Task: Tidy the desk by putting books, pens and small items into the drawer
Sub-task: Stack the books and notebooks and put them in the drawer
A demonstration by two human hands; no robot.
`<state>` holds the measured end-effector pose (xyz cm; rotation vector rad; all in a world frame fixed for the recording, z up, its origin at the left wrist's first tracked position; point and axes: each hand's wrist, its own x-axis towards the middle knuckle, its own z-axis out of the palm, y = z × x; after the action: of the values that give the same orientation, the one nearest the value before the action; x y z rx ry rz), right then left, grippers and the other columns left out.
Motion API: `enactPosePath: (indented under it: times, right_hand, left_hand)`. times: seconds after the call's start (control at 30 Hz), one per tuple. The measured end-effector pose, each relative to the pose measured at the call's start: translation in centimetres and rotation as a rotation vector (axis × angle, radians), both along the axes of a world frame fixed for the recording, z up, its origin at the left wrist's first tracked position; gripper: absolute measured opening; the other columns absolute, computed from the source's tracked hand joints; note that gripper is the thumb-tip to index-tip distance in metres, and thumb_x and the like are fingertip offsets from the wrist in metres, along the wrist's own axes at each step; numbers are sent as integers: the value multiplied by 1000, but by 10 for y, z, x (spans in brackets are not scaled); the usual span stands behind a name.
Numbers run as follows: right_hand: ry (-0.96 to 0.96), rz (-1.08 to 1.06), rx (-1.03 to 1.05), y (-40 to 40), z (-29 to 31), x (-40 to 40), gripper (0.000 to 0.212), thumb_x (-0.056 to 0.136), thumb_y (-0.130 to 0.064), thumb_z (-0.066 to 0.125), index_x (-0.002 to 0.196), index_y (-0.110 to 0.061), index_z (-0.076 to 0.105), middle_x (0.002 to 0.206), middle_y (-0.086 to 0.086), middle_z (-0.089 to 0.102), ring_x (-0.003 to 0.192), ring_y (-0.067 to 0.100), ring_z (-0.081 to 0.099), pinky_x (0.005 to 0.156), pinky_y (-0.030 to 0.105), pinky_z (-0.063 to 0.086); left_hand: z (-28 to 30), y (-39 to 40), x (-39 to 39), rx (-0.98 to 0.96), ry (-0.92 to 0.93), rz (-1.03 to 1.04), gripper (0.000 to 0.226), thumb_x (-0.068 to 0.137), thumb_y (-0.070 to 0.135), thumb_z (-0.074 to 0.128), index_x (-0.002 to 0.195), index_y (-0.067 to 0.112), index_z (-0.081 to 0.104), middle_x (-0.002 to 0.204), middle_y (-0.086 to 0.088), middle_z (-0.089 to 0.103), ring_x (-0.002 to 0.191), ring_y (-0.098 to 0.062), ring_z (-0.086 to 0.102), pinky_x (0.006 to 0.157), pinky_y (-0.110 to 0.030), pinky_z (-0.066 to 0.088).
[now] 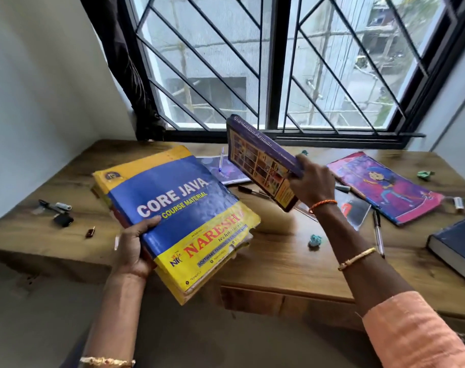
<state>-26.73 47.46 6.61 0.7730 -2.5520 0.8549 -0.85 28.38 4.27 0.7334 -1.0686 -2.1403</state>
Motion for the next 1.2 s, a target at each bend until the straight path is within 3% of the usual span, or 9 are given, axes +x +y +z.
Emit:
enactPosePath:
  times: [0.2, 0.33, 0.43, 0.57, 0.7, 0.87, 0.93, 1.03, 1.2]
  right_hand:
    - [229, -35, -127, 3, 45, 38, 18, 77, -26, 63, 94, -19, 65, 74, 13, 68, 69, 41, 64, 53, 36, 44]
    - [427, -54, -49, 1, 52, 95, 32, 63, -22, 72, 94, -28, 67, 73, -1, 68, 54, 29, 64, 42, 24, 37]
    - [343, 85, 65, -6, 13, 130, 38, 53, -12, 67, 87, -27, 65, 80, -7, 69, 60, 22, 64, 46, 26, 46]
    - [232, 147, 264, -11, -50, 157, 41, 61, -10, 55, 99, -23, 65, 96, -7, 68, 79, 21, 67, 40, 27, 47]
    - [198, 124, 396, -18, -56, 171, 44, 69, -9, 37, 99, -17, 68, 97, -3, 70, 82, 28, 69, 40, 28, 49]
    - [35, 199, 623, -34, -52, 186, 48, 48, -10, 76, 95, -8, 73, 91, 8, 73, 71, 38, 68, 36, 30, 48]
    - [-55, 277, 761, -30, -50, 189, 62, 57, -14, 79, 116, -4, 63, 112, 13, 67, 87, 44, 66, 48, 35, 54]
    - [-40, 532, 780, -14, -47, 177, 64, 87, -14, 51, 144, -5, 23, 147, 15, 32, 116, 44, 47, 76, 42, 48]
    - [-659, 664, 456, 3, -26, 88, 57, 80, -48, 67, 127, -16, 58, 137, 4, 53, 119, 24, 53, 102, 37, 43]
  left_hand:
    - [-10, 22, -41, 83, -8, -57, 22, 89, -1, 44, 94, 12, 61, 73, 1, 74, 62, -16, 70, 56, -30, 59]
    - [-24, 37, -60, 154, 6, -77, 23, 83, -1, 51, 100, 10, 61, 80, -4, 74, 66, -21, 70, 56, -32, 58]
    - [-23, 51, -65, 233, 97, -125, 21, 62, 6, 68, 82, 8, 73, 74, -8, 74, 61, -20, 70, 52, -28, 58]
    - [-41, 62, -64, 301, -10, -72, 31, 93, 7, 33, 79, 6, 61, 56, -5, 69, 48, -15, 66, 41, -20, 50]
    - [-63, 65, -57, 335, -22, -44, 34, 95, 15, 32, 83, 7, 63, 66, -7, 71, 54, -17, 68, 46, -21, 52]
    - [-71, 72, -50, 361, 146, 23, 57, 85, 57, 41, 109, 11, 64, 95, -11, 73, 80, -24, 71, 75, -34, 53]
    - [-74, 70, -45, 333, 125, -28, 63, 80, 63, 44, 111, 13, 65, 101, -12, 72, 84, -25, 71, 78, -36, 53]
    - [-80, 71, -44, 287, -38, -137, 33, 86, 42, 56, 87, 12, 71, 83, -10, 71, 66, -22, 69, 62, -32, 55]
    - [-89, 66, -45, 211, -115, -99, 40, 52, 29, 75, 88, 16, 66, 84, -4, 66, 71, -21, 64, 68, -33, 51]
